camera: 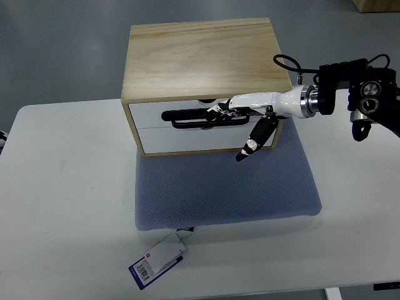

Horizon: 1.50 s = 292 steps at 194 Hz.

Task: Open wood drawer with right hand
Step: 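Hook the right hand fingers around the black drawer handle, then pull the handle toward the robot with the right hand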

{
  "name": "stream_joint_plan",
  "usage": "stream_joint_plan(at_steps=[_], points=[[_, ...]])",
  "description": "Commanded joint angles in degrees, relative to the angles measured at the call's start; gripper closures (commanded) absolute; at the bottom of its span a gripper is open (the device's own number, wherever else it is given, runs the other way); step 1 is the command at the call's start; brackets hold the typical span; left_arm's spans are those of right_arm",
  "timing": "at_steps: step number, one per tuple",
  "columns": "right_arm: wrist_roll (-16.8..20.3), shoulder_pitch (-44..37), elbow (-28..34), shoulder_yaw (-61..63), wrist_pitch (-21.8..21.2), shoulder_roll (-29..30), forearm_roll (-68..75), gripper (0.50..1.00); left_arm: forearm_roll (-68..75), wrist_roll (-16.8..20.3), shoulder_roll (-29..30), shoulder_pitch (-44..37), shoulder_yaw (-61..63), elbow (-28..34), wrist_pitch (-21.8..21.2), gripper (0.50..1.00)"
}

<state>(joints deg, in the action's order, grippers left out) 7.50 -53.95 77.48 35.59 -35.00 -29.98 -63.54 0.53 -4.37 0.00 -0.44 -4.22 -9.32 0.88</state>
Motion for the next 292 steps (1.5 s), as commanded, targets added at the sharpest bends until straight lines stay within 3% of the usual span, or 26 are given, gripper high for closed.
stream_joint_plan(at_steps=[1, 131, 292], points=[[-0.03, -0.02, -0.22, -0.08, 0.00, 0.01, -0.27, 0.552, 0.00, 0.06, 0.00, 0.00, 0.00, 0.00, 0.09, 0.500], [-0.03, -0.11, 1.01, -1.22, 0.00, -0.08, 0.35, 0.552, 0.00, 0.06, 0.00, 0.00, 0.00, 0.00, 0.00, 0.500], [-0.03, 2.18, 10.24, -1.22, 0.00, -4.74, 0.88, 0.552, 0.00, 0.06, 0.00, 0.00, 0.00, 0.00, 0.00, 0.500]])
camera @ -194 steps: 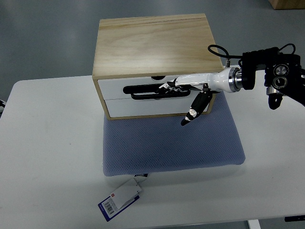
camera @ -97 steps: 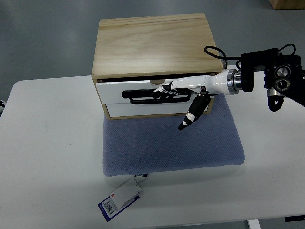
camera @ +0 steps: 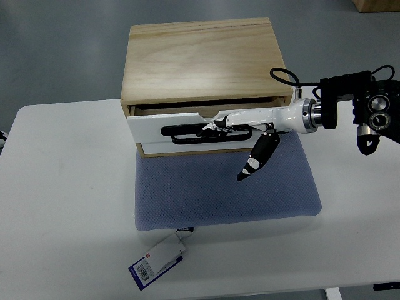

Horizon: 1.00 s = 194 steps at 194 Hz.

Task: Open wood drawer with right hand
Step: 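Pull the handle toward the robot with the right hand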

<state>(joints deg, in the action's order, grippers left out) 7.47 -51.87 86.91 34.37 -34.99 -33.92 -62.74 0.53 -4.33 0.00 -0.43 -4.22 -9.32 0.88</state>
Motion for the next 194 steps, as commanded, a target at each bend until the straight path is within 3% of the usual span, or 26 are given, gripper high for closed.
stream_joint_plan(at_steps=[1, 60, 89, 194], points=[[0.00, 0.10, 0.80, 0.00, -0.01, -0.80, 0.07, 0.552, 0.00, 0.02, 0.00, -0.01, 0.00, 0.00, 0.00, 0.500], [0.09, 0.10, 2.38, -1.06, -0.01, -2.82, 2.18, 0.552, 0.00, 0.02, 0.00, -0.09, 0.00, 0.00, 0.00, 0.500], [2.37, 0.02, 3.70, -3.78, -0.01, -5.01, 4.54, 0.550, 0.00, -0.07, 0.00, -0.01, 0.00, 0.00, 0.00, 0.500], [2.55, -0.69, 3.96, -3.96, -0.01, -6.16, 6.66, 0.550, 0.00, 0.02, 0.00, -0.01, 0.00, 0.00, 0.00, 0.500]])
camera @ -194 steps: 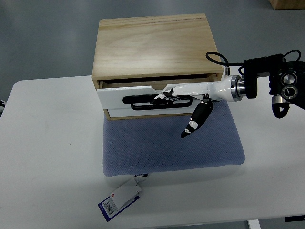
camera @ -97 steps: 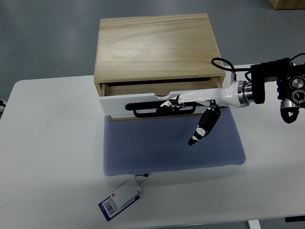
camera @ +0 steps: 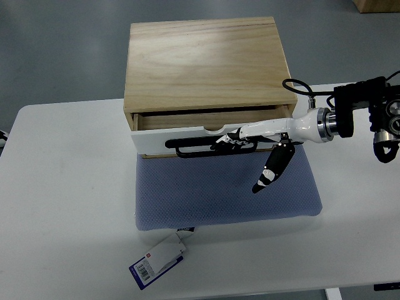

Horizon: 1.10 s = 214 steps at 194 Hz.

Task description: Open wood drawer with right hand

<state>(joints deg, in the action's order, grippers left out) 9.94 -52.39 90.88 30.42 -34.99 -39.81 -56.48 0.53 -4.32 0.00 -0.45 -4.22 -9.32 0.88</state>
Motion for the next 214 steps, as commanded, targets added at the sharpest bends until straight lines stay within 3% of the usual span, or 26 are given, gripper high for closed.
stream_joint_plan(at_steps=[1, 79, 111, 214], points=[[0.08, -0.17, 0.00, -0.01, -0.01, -0.36, 0.58, 0.550, 0.00, 0.02, 0.00, 0.01, 0.00, 0.00, 0.00, 0.500], [2.71, -1.57, 0.26, -0.01, -0.01, -1.50, 4.18, 0.550, 0.00, 0.02, 0.00, -0.08, 0.00, 0.00, 0.00, 0.500], [6.23, -2.54, 0.44, -0.10, -0.01, -1.94, 7.96, 0.550, 0.00, 0.02, 0.00, 0.01, 0.00, 0.00, 0.00, 0.500], [8.95, -5.27, 1.84, -1.86, -0.01, -5.11, 15.17, 0.550, 0.00, 0.02, 0.00, -0.08, 0.00, 0.00, 0.00, 0.500]])
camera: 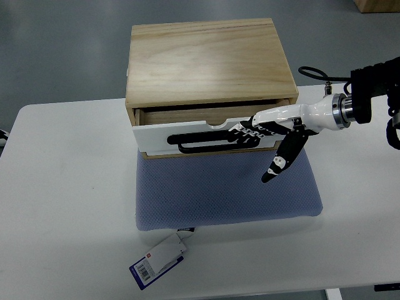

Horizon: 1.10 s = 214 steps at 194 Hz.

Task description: Open wood drawer with right hand

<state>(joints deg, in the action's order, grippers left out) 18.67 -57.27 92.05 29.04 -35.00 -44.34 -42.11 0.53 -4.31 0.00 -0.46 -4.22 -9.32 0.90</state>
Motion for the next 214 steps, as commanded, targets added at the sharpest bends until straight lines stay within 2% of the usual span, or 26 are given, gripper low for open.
stream_joint_plan(at_steps=[1, 125, 167, 187, 188, 214], points=[[0.23, -0.39, 0.68, -0.48, 0.00, -0.57, 0.80, 0.550, 0.00, 0.01, 0.00, -0.07, 0.00, 0.00, -0.02, 0.500], [0.23, -1.18, 4.55, -0.65, 0.00, -3.56, 3.87, 0.550, 0.00, 0.01, 0.00, -0.07, 0.00, 0.00, -0.02, 0.500], [0.14, -5.49, 4.19, -0.39, 0.00, -6.20, 8.62, 0.550, 0.00, 0.01, 0.00, 0.02, 0.00, 0.00, -0.02, 0.500], [0.14, -8.12, 3.32, 0.14, 0.00, -8.22, 11.70, 0.550, 0.00, 0.01, 0.00, 0.02, 0.00, 0.00, -0.02, 0.500], [0.05, -8.91, 1.75, 0.40, 0.00, -9.18, 13.35, 0.550, 0.00, 0.01, 0.00, 0.02, 0.00, 0.00, -0.02, 0.500], [-0.30, -9.62, -4.60, 3.56, 0.00, -9.98, 17.23, 0.550, 0.00, -0.08, 0.00, 0.02, 0.00, 0.00, -0.02, 0.500]])
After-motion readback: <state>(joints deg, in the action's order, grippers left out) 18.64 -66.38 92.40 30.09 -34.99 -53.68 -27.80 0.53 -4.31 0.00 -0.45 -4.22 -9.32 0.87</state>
